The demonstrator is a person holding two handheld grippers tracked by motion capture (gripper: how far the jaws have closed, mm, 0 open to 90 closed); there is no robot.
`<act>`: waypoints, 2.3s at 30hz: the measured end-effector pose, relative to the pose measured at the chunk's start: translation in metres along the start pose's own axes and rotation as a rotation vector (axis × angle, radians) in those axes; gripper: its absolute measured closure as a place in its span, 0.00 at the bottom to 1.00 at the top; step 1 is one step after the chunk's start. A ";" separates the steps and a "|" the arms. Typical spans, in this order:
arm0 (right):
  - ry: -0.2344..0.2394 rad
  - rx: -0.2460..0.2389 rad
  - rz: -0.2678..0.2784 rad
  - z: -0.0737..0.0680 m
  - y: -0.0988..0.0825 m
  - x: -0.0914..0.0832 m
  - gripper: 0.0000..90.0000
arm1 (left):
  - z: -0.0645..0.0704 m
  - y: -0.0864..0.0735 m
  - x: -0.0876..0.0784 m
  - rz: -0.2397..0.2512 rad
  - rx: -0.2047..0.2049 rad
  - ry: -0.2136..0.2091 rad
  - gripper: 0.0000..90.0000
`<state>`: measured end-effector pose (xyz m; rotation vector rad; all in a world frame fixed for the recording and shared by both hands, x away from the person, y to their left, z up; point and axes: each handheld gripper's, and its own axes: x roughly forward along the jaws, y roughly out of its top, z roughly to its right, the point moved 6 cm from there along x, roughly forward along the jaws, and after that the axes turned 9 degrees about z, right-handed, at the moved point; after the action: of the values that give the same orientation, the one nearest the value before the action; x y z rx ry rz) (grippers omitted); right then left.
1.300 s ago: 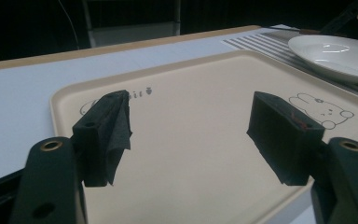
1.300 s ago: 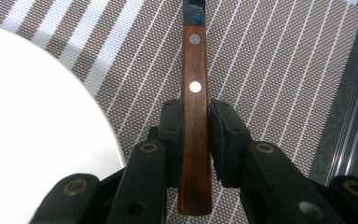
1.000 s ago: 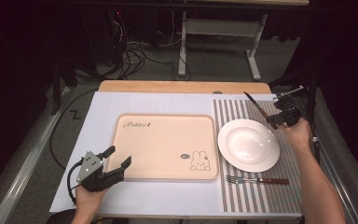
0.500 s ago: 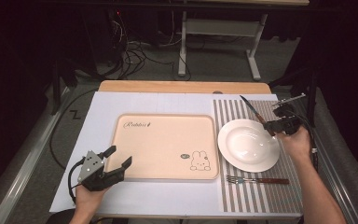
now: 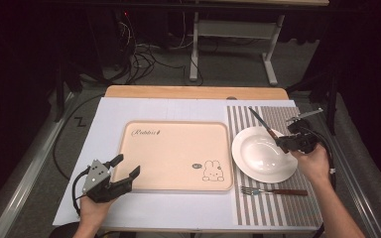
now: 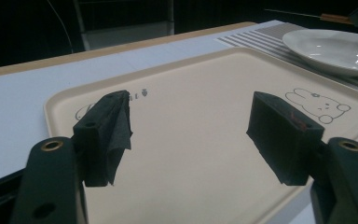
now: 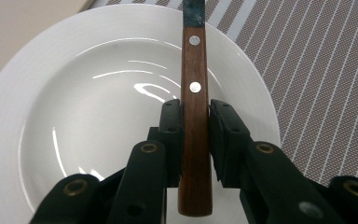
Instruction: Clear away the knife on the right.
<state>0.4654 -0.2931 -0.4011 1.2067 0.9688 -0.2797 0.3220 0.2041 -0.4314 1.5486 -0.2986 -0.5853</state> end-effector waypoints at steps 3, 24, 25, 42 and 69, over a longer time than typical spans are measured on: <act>0.002 -0.004 0.003 -0.004 0.000 -0.004 0.86 | 0.000 0.000 0.000 -0.001 0.005 -0.004 0.34; 0.093 -0.062 0.007 -0.059 0.007 -0.004 0.86 | 0.000 0.001 -0.001 0.008 -0.006 -0.014 0.34; 0.093 -0.062 0.007 -0.059 0.007 -0.004 0.86 | 0.000 0.001 -0.001 0.008 -0.006 -0.014 0.34; 0.167 -0.104 -0.016 -0.110 0.010 0.007 0.86 | 0.000 0.002 -0.002 0.011 -0.009 -0.013 0.34; 0.240 -0.162 -0.077 -0.166 0.003 0.042 0.86 | -0.001 0.001 -0.002 0.008 -0.010 -0.010 0.34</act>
<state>0.4124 -0.1337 -0.4352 1.0719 1.2246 -0.1151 0.3212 0.2053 -0.4299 1.5349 -0.3089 -0.5874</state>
